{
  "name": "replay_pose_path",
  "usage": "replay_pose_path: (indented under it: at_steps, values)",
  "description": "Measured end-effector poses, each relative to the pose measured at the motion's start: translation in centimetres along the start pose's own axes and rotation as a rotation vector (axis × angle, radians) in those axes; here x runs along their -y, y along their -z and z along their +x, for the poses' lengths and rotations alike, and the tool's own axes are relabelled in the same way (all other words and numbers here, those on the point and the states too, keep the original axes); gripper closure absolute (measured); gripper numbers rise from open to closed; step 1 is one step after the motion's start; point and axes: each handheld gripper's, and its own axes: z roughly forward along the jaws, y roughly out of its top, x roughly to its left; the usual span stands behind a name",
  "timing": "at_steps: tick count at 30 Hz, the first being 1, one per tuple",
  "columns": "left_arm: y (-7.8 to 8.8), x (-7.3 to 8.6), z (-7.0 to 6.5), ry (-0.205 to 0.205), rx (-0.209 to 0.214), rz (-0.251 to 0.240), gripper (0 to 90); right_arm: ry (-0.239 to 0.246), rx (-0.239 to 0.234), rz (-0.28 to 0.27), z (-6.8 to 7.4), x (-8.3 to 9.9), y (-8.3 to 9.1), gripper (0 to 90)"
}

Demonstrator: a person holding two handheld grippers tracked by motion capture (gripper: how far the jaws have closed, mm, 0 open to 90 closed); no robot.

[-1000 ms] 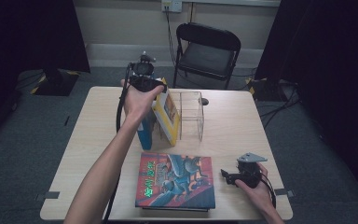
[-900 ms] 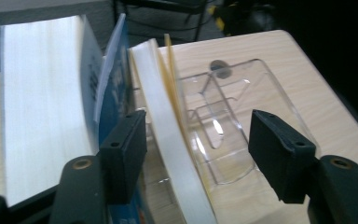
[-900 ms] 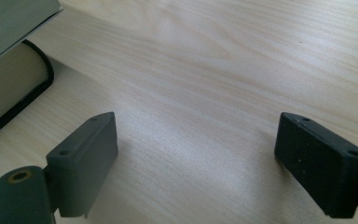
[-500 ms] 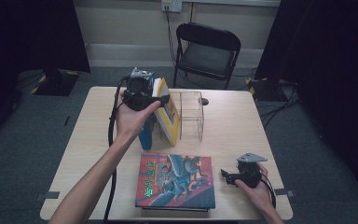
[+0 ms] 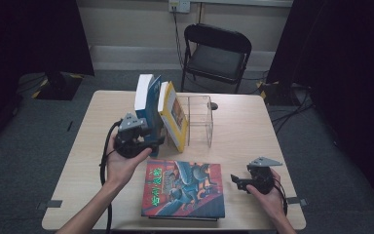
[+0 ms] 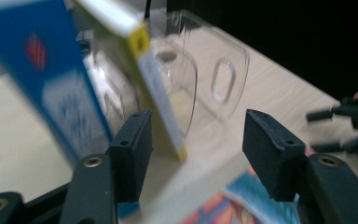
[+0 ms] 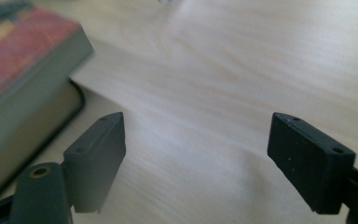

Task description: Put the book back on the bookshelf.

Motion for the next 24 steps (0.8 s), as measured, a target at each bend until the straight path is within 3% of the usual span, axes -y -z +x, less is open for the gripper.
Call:
replay_pose_path:
  at_steps: [4,7,9,12,14,15,18,20,22,24]
  values:
    - [0.5,3.7,0.5,0.026,-0.005,0.033,43.3,0.002,-0.058,-0.083,0.6,-1.5,1.3,20.9]
    - [0.8,6.1,0.7,0.042,0.011,0.08,46.6,0.047,-0.089,-0.122,2.0,-3.0,1.8,22.4]
    - [1.0,7.3,0.8,0.04,0.012,0.107,49.4,0.086,-0.122,-0.135,3.3,-4.4,1.4,23.6]
    - [0.9,9.2,1.1,0.097,0.045,0.132,52.8,0.134,-0.157,-0.15,4.9,-6.0,0.4,27.0]
    - [0.6,10.3,1.1,0.112,0.066,0.16,53.9,0.16,-0.185,-0.134,6.0,-6.8,-1.0,28.3]
    - [0.6,10.6,1.0,0.117,0.069,0.173,54.3,0.173,-0.191,-0.118,6.5,-6.9,-1.7,29.6]
    - [0.9,10.5,0.5,0.084,0.06,0.168,56.8,0.165,-0.231,-0.096,7.1,-6.5,-3.3,34.4]
    - [0.4,10.8,0.6,0.095,0.083,0.188,57.5,0.159,-0.244,-0.074,7.3,-6.2,-4.0,33.8]
    - [-0.2,11.1,0.7,0.117,0.099,0.206,59.4,0.146,-0.27,-0.069,7.2,-6.1,-4.3,35.8]
    - [-0.3,11.0,0.6,0.103,0.092,0.205,60.7,0.147,-0.293,-0.067,7.0,-6.1,-4.3,39.9]
